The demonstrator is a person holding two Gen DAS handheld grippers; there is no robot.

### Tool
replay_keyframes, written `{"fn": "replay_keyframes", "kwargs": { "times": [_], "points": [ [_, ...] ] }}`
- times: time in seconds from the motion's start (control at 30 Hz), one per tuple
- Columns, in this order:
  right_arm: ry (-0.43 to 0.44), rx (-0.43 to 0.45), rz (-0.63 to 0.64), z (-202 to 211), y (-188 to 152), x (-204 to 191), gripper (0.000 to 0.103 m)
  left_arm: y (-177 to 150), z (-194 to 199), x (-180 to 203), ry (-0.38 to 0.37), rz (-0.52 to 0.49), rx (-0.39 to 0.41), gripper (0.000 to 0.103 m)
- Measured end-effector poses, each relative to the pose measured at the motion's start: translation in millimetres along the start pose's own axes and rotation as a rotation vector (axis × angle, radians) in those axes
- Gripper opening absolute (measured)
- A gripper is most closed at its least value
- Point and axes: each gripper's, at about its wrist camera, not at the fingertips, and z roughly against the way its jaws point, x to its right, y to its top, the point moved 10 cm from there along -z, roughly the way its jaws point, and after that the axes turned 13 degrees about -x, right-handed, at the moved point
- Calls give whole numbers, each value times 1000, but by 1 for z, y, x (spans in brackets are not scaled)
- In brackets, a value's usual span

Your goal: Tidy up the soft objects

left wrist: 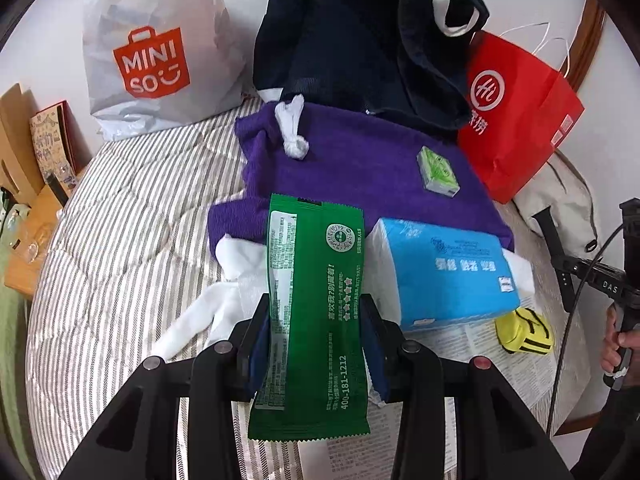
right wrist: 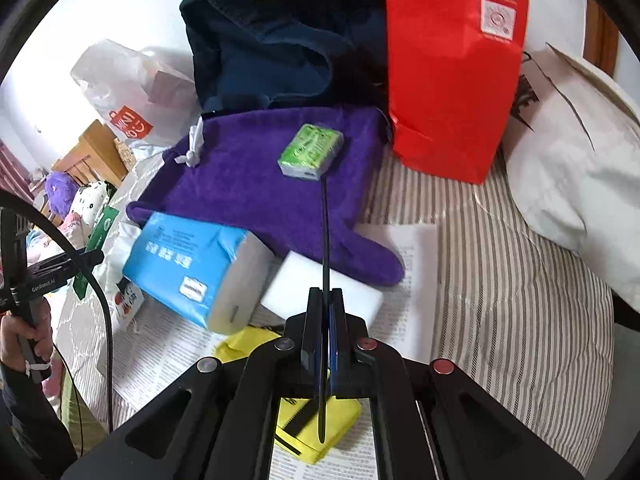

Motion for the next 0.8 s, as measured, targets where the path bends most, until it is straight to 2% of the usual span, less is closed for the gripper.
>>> {"fn": "replay_keyframes", "kwargs": {
  "times": [0.47, 0.8],
  "points": [
    [-4, 41, -14, 8, 33, -14, 3, 33, 23, -6, 5, -27, 52, 39],
    [3, 42, -26, 1, 52, -16, 3, 61, 24, -1, 14, -43, 72, 39]
  ]
}}
